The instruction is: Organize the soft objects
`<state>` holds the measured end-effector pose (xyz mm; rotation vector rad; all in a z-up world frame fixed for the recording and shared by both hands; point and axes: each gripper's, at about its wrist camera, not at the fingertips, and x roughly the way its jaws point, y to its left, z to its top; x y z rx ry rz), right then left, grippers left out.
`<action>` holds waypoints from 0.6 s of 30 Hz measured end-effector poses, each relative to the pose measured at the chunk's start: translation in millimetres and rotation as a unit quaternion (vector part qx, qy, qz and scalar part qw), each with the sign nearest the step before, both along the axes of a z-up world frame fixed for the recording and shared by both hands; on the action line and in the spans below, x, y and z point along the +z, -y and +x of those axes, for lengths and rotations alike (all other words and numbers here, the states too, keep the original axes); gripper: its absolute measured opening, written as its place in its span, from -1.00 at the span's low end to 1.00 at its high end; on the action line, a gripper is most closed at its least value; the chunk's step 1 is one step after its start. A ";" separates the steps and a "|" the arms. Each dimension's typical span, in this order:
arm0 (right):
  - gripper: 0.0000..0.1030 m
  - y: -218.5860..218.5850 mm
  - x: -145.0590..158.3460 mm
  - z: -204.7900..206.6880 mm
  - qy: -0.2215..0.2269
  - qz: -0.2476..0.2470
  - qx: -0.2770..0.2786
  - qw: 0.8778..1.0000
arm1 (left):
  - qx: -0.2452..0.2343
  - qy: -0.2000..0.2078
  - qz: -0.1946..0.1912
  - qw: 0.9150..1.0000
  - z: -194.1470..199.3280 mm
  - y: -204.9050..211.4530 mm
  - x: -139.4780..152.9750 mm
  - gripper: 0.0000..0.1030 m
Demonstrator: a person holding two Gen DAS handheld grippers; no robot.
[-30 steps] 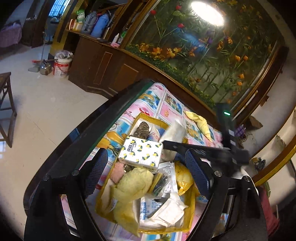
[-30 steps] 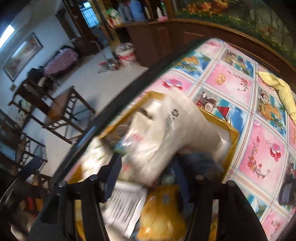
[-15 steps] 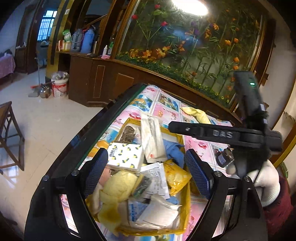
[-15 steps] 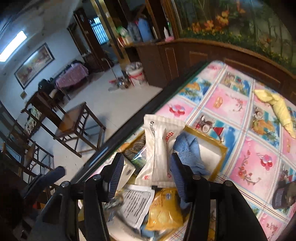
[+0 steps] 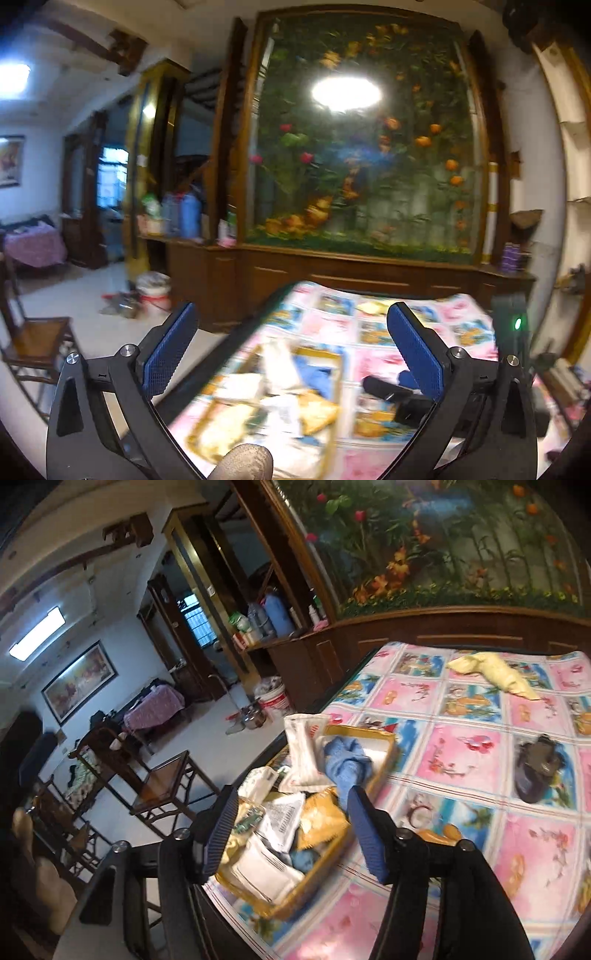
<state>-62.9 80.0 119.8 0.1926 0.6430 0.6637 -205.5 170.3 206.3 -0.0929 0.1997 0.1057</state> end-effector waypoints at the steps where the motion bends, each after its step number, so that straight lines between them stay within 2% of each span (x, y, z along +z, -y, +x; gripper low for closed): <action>1: 0.29 4.9 -1.5 -7.9 0.007 -0.004 -0.011 1.000 | -0.010 -0.009 -0.011 1.000 3.8 1.3 0.0 1.00; 3: 0.29 12.4 -5.2 -19.1 0.015 -0.014 -0.028 0.999 | -0.009 -0.020 -0.026 0.999 6.9 4.5 -2.3 1.00; 6: 0.30 19.7 -11.5 -29.4 0.021 -0.028 -0.049 0.998 | 0.013 -0.030 -0.010 0.999 7.3 11.6 -8.1 1.00; 12: 0.30 24.7 -27.8 -38.7 -0.001 -0.026 -0.058 0.998 | 0.041 -0.054 -0.003 0.998 6.8 23.6 -15.1 1.00; 18: 0.31 7.1 -29.8 -50.6 0.016 -0.065 -0.052 0.996 | 0.086 -0.101 0.012 0.991 29.4 16.5 -48.0 1.00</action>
